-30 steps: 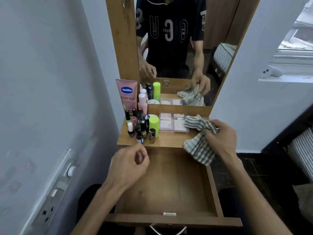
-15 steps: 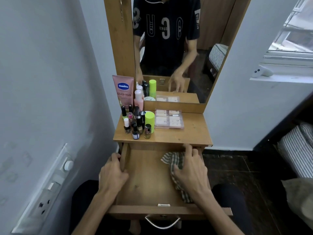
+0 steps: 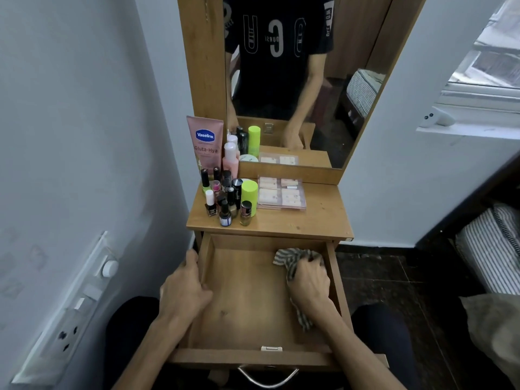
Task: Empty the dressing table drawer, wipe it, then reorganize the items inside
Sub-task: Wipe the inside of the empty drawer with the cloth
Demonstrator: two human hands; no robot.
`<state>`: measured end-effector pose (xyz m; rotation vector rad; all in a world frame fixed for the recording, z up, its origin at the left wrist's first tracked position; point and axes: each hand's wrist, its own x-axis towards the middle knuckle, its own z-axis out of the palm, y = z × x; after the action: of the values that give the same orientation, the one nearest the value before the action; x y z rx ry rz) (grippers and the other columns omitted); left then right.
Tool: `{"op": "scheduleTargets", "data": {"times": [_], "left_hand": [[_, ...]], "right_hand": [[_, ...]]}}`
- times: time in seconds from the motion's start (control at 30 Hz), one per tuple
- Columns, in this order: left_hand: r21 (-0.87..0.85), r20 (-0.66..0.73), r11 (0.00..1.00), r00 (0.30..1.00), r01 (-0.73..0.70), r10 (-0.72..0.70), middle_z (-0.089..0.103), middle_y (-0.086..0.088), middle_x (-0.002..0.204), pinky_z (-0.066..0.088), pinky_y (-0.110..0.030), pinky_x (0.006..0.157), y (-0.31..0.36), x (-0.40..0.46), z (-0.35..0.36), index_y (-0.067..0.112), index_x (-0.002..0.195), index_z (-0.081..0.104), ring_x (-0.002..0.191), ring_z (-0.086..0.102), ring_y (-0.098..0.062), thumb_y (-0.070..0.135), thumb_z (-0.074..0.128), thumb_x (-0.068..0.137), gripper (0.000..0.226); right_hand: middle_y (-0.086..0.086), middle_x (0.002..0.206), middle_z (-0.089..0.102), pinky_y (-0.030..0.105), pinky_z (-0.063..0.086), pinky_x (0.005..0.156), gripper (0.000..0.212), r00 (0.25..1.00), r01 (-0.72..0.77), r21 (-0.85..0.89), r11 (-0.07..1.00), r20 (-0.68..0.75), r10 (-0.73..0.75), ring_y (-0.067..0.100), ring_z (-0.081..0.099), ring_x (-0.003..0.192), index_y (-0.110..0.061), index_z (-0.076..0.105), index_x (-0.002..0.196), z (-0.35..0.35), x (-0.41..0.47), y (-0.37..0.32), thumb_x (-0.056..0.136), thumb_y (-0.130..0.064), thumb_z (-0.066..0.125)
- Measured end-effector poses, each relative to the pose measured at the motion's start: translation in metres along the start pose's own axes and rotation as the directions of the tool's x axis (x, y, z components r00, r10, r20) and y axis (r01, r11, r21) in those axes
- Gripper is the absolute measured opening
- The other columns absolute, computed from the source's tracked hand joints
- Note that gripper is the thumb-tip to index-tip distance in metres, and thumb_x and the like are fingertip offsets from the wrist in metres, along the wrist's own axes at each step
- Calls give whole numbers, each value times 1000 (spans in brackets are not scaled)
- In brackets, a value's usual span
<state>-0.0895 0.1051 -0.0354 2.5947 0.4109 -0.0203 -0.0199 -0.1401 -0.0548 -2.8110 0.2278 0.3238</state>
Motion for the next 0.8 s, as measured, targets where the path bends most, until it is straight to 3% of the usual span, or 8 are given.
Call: {"op": "scheduleTargets", "data": {"times": [0.13, 0.27, 0.37, 0.53, 0.6, 0.67, 0.73, 0.8], "left_hand": [[-9, -26, 1000, 1000, -4, 4, 50, 5, 80, 41, -33, 59, 0, -1, 1, 21, 104, 33, 69, 55, -20, 13, 71, 79, 46], [-23, -40, 1000, 999, -14, 13, 49, 8, 78, 40, -33, 59, 0, -1, 2, 22, 105, 33, 66, 54, -18, 14, 72, 78, 49], [-15, -46, 999, 999, -29, 28, 53, 7, 81, 40, -33, 60, 0, -4, 2, 22, 104, 32, 72, 59, -23, 18, 71, 78, 47], [17, 24, 1000, 1000, 9, -9, 55, 7, 75, 36, -33, 58, -4, 5, -8, 22, 101, 37, 68, 55, -22, 25, 69, 77, 40], [40, -5, 998, 999, 45, -45, 62, 2, 87, 40, -34, 65, -1, 9, -10, 20, 104, 48, 81, 63, -27, 36, 67, 80, 34], [35, -105, 999, 994, 25, -21, 61, -3, 109, 46, -36, 72, 7, 7, -5, 16, 114, 56, 98, 64, -29, 37, 68, 81, 41], [46, -193, 998, 979, -51, 59, 57, -6, 119, 51, -42, 78, 16, 2, 2, 13, 123, 57, 108, 60, -28, 29, 71, 79, 49], [95, -186, 988, 973, -122, 137, 57, -7, 123, 53, -44, 86, 23, -4, 8, 11, 125, 60, 114, 57, -27, 25, 73, 79, 50]], "right_hand": [[23, 149, 34, 48, 48, 113, 78, 993, -60, 178, 982, 111, 41, 43, 48, 135, -3, 34, 147, 2, 6, -21, 86, -27, 76], [15, 140, 40, 45, 48, 111, 65, 963, 135, 283, 950, 188, -193, 41, 55, 126, -10, 41, 141, 27, -4, -69, 85, -22, 72], [24, 142, 45, 43, 46, 110, 62, 897, 305, 302, 903, 228, -379, 43, 53, 128, -7, 45, 141, 41, -12, -117, 86, -17, 73], [19, 135, 59, 44, 55, 100, 67, 828, 270, 340, 901, 396, -398, 40, 62, 122, -10, 43, 143, 40, -19, -120, 86, -21, 76], [16, 131, 64, 43, 57, 99, 67, 755, 310, 313, 898, 494, -432, 36, 64, 121, -15, 45, 145, 44, -34, -107, 86, -21, 77], [14, 144, 57, 38, 50, 105, 86, 707, 411, 232, 882, 530, -469, 35, 56, 132, -19, 30, 157, 48, -52, -98, 87, -33, 78], [14, 154, 47, 42, 43, 113, 95, 696, 490, 142, 860, 530, -484, 36, 49, 139, -19, 18, 162, 48, -62, -93, 89, -42, 75], [14, 148, 52, 43, 46, 110, 84, 702, 544, 40, 838, 527, -480, 36, 53, 134, -14, 25, 159, 41, -64, -87, 94, -38, 72]]}}
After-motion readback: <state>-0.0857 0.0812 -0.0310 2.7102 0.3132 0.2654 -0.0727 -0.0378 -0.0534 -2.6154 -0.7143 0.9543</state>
